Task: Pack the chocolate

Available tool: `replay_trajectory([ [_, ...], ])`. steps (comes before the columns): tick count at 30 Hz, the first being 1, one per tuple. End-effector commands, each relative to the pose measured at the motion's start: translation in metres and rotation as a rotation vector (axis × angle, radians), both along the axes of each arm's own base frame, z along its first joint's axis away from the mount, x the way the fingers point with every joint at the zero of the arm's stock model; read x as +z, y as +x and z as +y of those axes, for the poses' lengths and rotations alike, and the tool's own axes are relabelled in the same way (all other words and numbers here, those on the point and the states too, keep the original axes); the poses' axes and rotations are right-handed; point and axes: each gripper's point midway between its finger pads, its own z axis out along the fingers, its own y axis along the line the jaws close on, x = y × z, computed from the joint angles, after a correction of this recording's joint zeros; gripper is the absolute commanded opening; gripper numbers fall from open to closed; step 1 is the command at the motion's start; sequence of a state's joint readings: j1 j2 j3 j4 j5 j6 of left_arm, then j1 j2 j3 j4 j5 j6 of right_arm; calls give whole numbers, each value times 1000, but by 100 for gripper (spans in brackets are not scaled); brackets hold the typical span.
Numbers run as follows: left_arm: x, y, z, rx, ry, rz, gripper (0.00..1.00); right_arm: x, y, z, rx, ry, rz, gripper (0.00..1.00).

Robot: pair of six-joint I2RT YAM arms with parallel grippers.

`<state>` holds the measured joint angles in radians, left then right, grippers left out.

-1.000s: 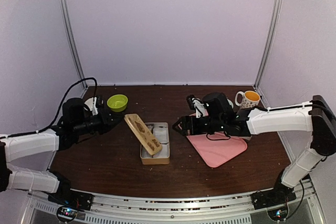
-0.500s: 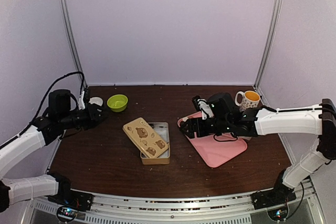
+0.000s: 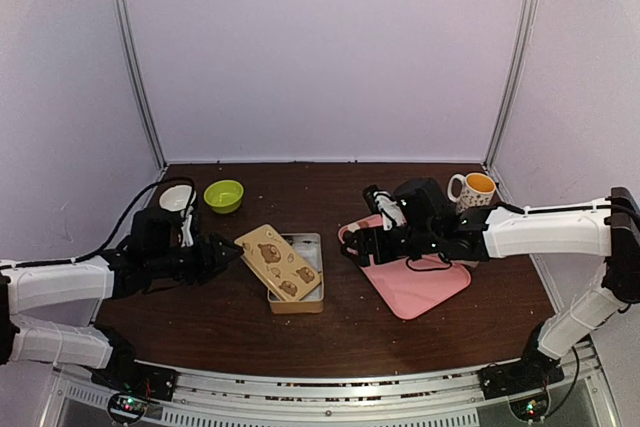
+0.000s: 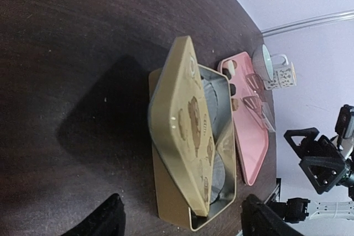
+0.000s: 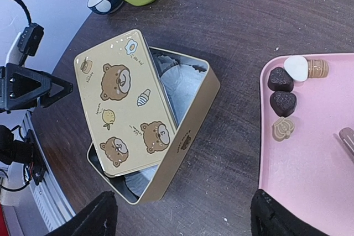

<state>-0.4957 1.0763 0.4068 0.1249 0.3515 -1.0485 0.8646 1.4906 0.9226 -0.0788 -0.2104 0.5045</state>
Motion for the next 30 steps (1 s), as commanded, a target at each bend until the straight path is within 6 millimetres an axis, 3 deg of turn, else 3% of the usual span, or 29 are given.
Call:
replay_trajectory([
  [1, 8, 28, 4, 114, -20, -79, 73, 2, -6, 5, 30, 18, -1, 83],
  [9, -9, 45, -12, 89, -32, -49, 62, 15, -11, -10, 15, 14, -37, 82],
  [19, -2, 58, -19, 78, -30, -79, 43, 20, -16, -20, 4, 10, -52, 83],
  [23, 3, 62, -23, 70, -38, -85, 23, 21, -16, -18, 10, 16, -52, 83],
  [25, 10, 63, -25, 60, -44, -101, 3, 23, -17, -19, 9, 20, -53, 83],
  [30, 32, 59, -15, 68, 16, -130, 0, 29, -18, -18, 16, 35, -61, 83],
])
